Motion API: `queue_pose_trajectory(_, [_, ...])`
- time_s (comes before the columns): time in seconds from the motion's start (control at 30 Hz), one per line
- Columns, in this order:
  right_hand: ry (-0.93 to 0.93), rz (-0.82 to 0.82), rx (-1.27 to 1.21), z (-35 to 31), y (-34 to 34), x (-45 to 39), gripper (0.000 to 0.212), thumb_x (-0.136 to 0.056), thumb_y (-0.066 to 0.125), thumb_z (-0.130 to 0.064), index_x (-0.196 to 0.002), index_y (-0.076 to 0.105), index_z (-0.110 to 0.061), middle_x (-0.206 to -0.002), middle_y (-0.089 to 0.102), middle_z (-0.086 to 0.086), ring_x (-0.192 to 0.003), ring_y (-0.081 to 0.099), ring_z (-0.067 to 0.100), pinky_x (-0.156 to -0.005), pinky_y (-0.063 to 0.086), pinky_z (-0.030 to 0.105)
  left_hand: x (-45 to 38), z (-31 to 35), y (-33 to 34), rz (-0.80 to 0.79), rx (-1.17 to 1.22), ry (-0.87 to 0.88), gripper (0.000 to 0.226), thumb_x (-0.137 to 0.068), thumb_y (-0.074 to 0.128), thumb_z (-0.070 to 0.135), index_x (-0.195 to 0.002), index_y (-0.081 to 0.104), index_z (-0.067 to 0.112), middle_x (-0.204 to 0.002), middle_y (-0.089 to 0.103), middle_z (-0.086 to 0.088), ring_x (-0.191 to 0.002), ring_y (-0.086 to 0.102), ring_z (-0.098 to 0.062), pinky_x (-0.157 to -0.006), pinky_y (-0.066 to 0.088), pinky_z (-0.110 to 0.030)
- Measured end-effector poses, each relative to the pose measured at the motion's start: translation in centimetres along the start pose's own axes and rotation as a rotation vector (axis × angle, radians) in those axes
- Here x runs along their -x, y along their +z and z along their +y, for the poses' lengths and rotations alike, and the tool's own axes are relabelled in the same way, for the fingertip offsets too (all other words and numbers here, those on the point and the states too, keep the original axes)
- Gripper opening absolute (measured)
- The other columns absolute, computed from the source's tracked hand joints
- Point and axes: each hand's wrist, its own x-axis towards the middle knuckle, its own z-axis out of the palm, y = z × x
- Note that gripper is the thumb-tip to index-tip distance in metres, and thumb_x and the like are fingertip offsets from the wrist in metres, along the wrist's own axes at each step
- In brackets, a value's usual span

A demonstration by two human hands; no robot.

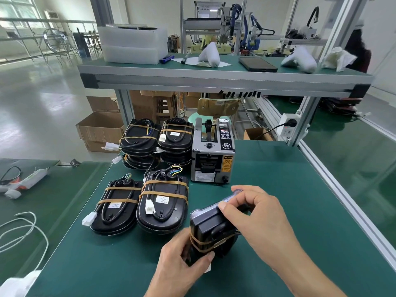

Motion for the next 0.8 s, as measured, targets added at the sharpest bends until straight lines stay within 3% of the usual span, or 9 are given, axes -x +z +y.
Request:
queue_pose_trajectory(0.13, [-0.011, 0.024, 0.028, 0.1, 0.4, 0.2, 0.011, -0.08, 0.083, -0.037, -0.075, 0.075, -0.041, -0.11, 0.06, -0.036, -0.106, 0.056, -0.016, -0.08, 0.034, -0.002, 0.0, -0.2, 0.0, 0.0, 0.001, 0.006, 0.051, -0.074, 0.086, 0.032, -0.117, 0.069, 0.051, -0.097, 0.073, 0.01, -0.076, 0.064, -0.005, -0.066, 0.052, -0.02])
queue_pose_trajectory(0.23, [-0.021, 0.041, 0.047, 0.3, 0.5, 0.3, 0.012, -0.081, 0.083, -0.035, -0.074, 0.073, -0.04, -0.11, 0.062, -0.033, -0.106, 0.055, -0.018, -0.078, 0.03, -0.006, 0.0, -0.2, 0.0, 0.009, 0.023, 0.01, 0.053, -0.073, 0.087, 0.03, -0.12, 0.07, 0.048, -0.107, 0.076, 0.012, -0.096, 0.073, -0.01, -0.081, 0.053, -0.014])
queue_pose_trajectory(0.43, [-0.018, 0.055, 0.014, 0.7, 0.6, 0.4, 0.011, -0.083, 0.082, -0.038, -0.079, 0.072, -0.04, -0.113, 0.055, -0.042, -0.108, 0.054, -0.016, -0.083, 0.035, 0.004, -0.1, 0.1, 0.1, 0.009, 0.021, 0.015, 0.053, -0.072, 0.086, 0.029, -0.12, 0.07, 0.046, -0.107, 0.076, 0.015, -0.1, 0.072, -0.008, -0.083, 0.05, -0.01])
queue_pose_trajectory(0.8, [0.004, 0.11, -0.087, 1.5, 1.2, 0.4, 0.012, -0.085, 0.077, -0.033, -0.088, 0.067, -0.038, -0.115, 0.06, -0.035, -0.107, 0.059, -0.008, -0.086, 0.042, 0.018, -0.1, 0.1, 0.1, 0.003, 0.018, 0.001, 0.051, -0.072, 0.086, 0.03, -0.119, 0.071, 0.043, -0.104, 0.075, 0.014, -0.09, 0.069, -0.003, -0.078, 0.049, -0.01])
